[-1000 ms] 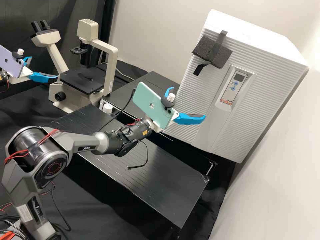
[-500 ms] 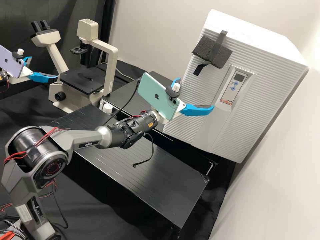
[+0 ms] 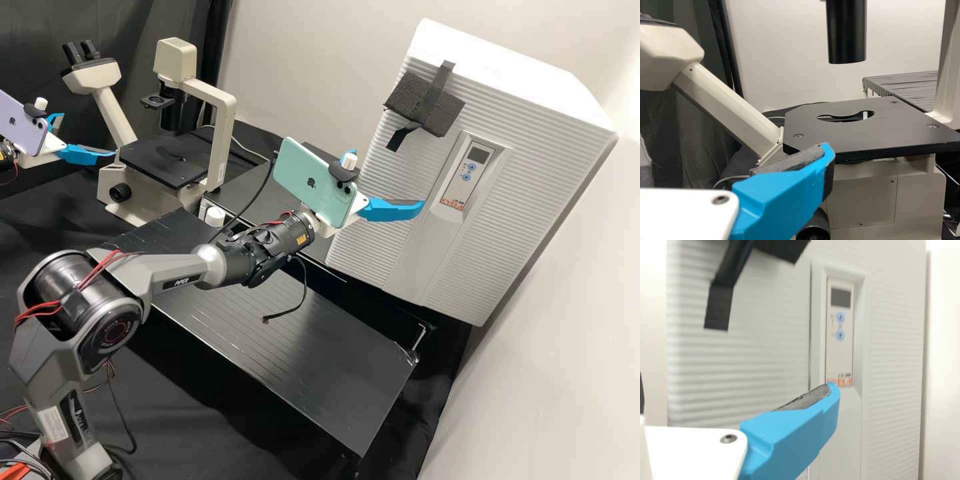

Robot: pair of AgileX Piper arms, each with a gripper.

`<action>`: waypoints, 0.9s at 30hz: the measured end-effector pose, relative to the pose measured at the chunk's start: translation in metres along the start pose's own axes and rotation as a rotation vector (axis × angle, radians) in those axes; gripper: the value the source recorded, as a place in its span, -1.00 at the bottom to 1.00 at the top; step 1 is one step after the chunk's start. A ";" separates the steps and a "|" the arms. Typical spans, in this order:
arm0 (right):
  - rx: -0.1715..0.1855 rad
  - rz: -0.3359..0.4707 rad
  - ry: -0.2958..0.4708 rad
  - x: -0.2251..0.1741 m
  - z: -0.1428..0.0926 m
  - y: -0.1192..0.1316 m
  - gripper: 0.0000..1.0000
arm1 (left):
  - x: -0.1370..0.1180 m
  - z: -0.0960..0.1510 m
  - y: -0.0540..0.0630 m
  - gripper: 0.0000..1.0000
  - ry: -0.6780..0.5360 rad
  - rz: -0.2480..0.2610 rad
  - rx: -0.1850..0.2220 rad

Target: Open the incubator door.

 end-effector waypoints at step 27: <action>-0.036 -0.029 -0.066 0.007 0.010 -0.008 -1.00 | 0.000 0.000 0.000 1.00 0.000 0.000 0.000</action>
